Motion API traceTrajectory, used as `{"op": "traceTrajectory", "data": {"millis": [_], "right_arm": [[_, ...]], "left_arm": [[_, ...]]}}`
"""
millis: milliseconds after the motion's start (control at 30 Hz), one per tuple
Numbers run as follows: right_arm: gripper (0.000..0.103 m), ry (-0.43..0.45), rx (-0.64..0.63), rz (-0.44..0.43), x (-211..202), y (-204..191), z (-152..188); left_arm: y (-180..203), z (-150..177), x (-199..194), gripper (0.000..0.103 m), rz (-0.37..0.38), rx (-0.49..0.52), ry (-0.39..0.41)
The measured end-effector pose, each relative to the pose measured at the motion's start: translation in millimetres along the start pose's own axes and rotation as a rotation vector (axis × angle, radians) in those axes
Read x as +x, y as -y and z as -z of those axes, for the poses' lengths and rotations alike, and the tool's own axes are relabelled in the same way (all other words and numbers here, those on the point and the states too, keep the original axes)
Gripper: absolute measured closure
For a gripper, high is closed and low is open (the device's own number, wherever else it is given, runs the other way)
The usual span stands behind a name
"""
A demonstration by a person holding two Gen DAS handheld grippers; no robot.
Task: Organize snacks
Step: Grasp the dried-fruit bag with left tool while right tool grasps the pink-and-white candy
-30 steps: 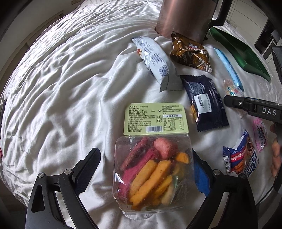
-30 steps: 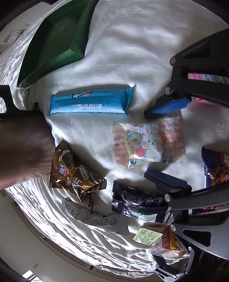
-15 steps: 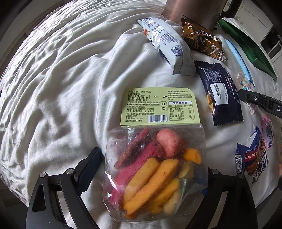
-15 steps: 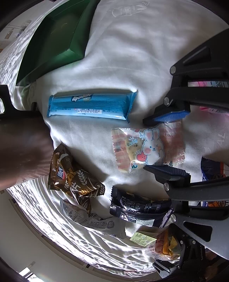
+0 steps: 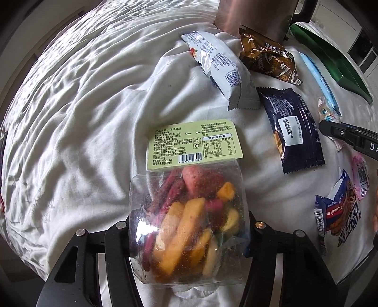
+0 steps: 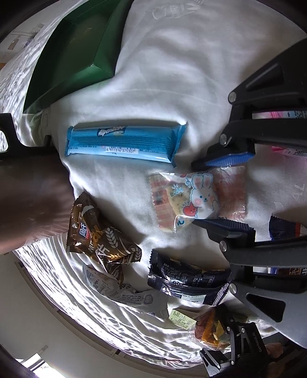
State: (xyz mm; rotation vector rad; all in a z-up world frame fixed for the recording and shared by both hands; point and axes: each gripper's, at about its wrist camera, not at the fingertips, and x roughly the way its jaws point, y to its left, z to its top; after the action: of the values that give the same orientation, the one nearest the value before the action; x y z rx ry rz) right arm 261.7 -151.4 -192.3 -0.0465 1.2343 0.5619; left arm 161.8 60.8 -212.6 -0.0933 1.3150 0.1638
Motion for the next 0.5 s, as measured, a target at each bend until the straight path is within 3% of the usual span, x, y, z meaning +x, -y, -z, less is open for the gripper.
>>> {"op": "traceTrajectory", "data": {"millis": [200, 500], "right_arm": [[0.103, 0.027, -0.022, -0.028, -11.1, 5.1, 4.9], [0.103, 0.009, -0.028, 0.006, -3.4, 1.7, 1.7]], "left_arm": [[10.7, -0.2, -5.7, 0.050, -0.020, 0.007, 0.026], [15.6, 6.5, -11.7, 0.050, -0.006, 0.000, 0.026]]}}
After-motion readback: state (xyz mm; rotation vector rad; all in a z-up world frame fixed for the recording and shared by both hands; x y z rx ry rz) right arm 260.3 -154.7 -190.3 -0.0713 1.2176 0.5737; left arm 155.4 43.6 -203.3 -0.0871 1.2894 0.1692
